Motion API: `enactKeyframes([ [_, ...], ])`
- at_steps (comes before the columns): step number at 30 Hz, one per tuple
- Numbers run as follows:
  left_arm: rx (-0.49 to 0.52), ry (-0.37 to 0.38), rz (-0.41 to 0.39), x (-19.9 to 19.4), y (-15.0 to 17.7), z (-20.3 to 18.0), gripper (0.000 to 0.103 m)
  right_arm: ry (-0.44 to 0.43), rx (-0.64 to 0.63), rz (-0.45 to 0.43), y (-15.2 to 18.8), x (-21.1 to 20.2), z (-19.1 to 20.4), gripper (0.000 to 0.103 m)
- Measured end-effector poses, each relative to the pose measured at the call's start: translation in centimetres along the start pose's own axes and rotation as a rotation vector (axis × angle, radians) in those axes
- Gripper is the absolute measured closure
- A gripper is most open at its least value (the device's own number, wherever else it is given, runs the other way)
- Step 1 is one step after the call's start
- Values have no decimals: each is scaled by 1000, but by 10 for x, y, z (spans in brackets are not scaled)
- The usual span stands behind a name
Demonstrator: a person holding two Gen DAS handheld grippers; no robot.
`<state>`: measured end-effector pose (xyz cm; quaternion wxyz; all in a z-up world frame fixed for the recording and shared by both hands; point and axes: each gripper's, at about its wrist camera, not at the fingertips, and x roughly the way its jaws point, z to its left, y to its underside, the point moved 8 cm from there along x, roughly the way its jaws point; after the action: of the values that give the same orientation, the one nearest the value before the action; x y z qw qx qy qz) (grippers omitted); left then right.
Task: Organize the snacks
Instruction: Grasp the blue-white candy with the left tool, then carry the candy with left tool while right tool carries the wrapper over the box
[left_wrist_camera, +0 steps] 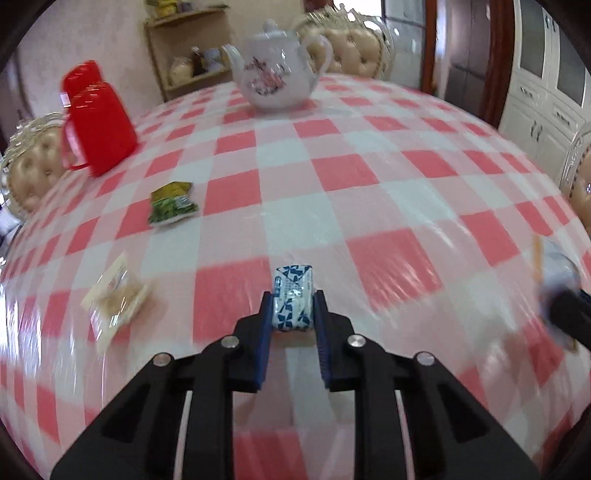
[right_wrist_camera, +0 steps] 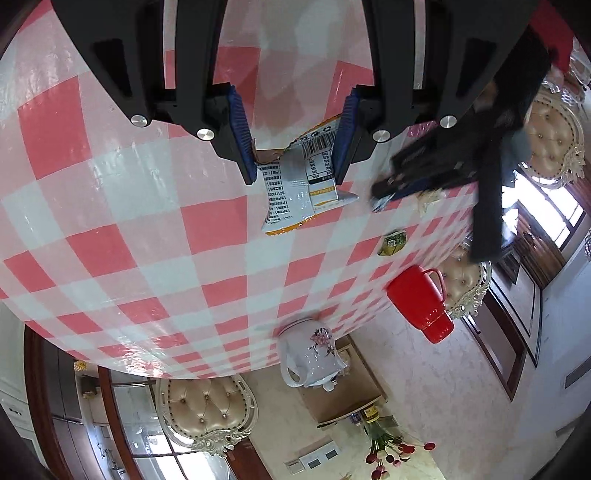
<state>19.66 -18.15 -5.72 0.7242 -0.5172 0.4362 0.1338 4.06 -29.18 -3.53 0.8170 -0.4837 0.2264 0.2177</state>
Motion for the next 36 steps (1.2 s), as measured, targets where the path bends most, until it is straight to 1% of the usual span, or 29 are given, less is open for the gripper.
enactKeyframes([
  [2,-85,7,-60,-28,13,3,81,4,0,-1,0,0,-1,61],
  [3,-163,21,-94,-45,23,8,82,4,4,0,0,1,-2,61],
  [6,-273,17,-144,-80,51,18,82,4,15,-4,-1,0,-6,61],
  [8,-307,17,-177,-99,64,22,81,2,10,-7,-2,0,-6,61],
  [10,-337,-3,-201,-114,83,26,81,1,4,-9,-2,1,-6,61],
  [13,-400,20,-215,-129,103,32,81,-6,-6,-19,-3,-1,-5,61],
  [15,-413,22,-221,-135,110,34,81,-14,-9,-26,-3,-3,-4,61],
  [17,-442,41,-243,-146,116,35,81,-24,-5,-31,-3,-4,-5,61],
  [23,-462,51,-296,-177,128,36,81,-56,-24,-38,-3,-7,1,61],
  [27,-473,43,-281,-183,139,37,81,-74,-32,-46,-2,-10,6,61],
  [30,-461,32,-274,-189,148,36,81,-62,-29,30,16,-10,15,61],
  [32,-456,30,-283,-196,152,36,81,-61,-52,55,30,-20,26,61],
  [33,-454,28,-288,-199,154,36,81,-78,-65,63,39,-30,36,61],
  [36,-449,19,-295,-211,161,37,81,-90,-124,62,56,-55,55,61],
])
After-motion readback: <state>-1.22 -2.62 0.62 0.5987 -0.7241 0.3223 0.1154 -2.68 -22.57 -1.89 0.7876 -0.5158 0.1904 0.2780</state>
